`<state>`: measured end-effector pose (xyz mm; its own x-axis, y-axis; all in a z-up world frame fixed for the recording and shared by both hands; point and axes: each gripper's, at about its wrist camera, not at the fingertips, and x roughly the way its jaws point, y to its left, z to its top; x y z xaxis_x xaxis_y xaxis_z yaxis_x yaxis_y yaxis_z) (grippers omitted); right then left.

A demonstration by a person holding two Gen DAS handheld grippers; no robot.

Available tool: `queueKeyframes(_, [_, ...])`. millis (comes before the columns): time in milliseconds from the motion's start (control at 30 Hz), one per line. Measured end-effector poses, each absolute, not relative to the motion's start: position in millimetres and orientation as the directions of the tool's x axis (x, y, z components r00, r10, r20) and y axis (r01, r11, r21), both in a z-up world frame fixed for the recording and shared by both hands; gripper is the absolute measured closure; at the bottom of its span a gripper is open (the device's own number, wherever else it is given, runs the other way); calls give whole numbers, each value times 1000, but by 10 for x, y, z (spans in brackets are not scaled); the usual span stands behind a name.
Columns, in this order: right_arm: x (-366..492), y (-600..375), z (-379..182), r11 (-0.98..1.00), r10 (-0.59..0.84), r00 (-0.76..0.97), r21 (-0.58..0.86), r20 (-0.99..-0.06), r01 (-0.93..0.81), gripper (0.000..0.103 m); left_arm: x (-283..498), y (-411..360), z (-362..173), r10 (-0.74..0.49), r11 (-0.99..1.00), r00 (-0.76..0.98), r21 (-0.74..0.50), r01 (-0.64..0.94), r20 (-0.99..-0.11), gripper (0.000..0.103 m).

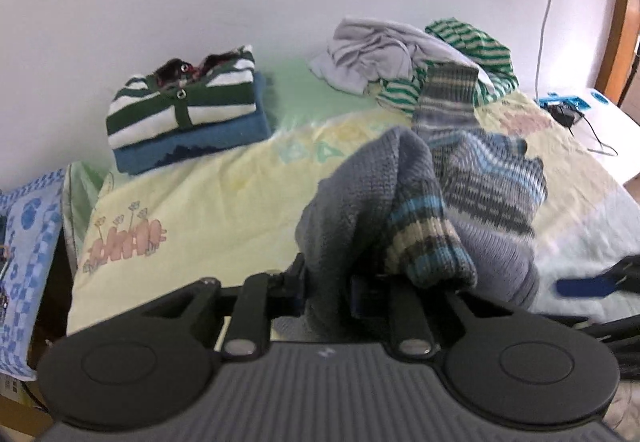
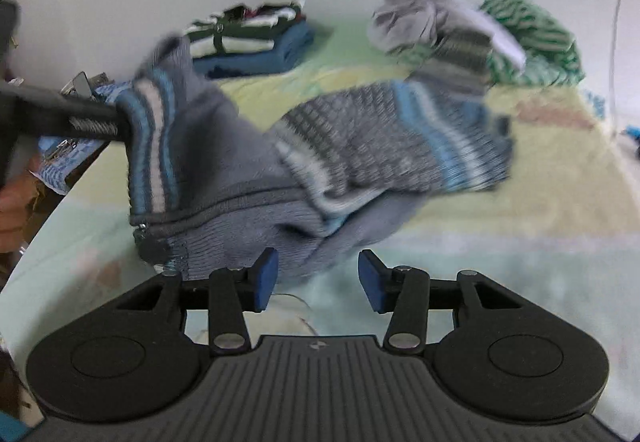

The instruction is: Fold clothes

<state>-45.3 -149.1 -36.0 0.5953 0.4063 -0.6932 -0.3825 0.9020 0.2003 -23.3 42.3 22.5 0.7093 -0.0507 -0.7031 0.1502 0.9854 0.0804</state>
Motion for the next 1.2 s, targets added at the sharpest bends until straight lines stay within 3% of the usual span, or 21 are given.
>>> queueKeyframes(133, [-241, -1425, -512, 908, 418, 598, 290, -684, -302, 58, -222, 373, 238, -19, 987, 712, 102, 126, -702, 84])
queueKeyframes(233, [-96, -1494, -601, 894, 442, 577, 389, -687, -221, 88, -249, 377, 236, -1, 990, 715, 100, 99, -699, 84])
queueKeyframes(367, [-125, -1719, -469, 854, 493, 580, 487, -648, -182, 94, -302, 465, 325, 16, 996, 727, 75, 48, -687, 84])
queueKeyframes(467, [-318, -1952, -138, 808, 554, 610, 541, -566, -232, 101, -346, 524, 452, 27, 998, 746, 66, 23, -665, 84])
queueKeyframes(700, [-678, -2019, 303, 855, 517, 640, 325, -568, -404, 103, -391, 476, 448, 25, 997, 770, 76, 31, -638, 84])
queueKeyframes(800, [-688, -1899, 328, 856, 506, 633, 250, -586, -452, 84, -399, 381, 371, 4, 994, 760, 84, 67, -650, 84])
queueKeyframes(833, [-658, -1856, 340, 843, 528, 621, 269, -579, -466, 64, -403, 349, 346, -2, 993, 759, 88, 78, -651, 79])
queueKeyframes(867, [-613, -1772, 367, 828, 551, 613, 281, -566, -485, 50, -413, 330, 322, 7, 992, 761, 102, 77, -649, 77])
queueKeyframes(1033, [-350, -1164, 516, 770, 609, 595, 209, -524, -603, 47, -637, 506, 226, 65, 992, 750, 124, 23, -658, 67])
queueKeyframes(1200, [-124, -358, 511, 632, 631, 501, 19, -592, -775, 43, -922, 723, 29, 104, 992, 716, 125, -24, -690, 53])
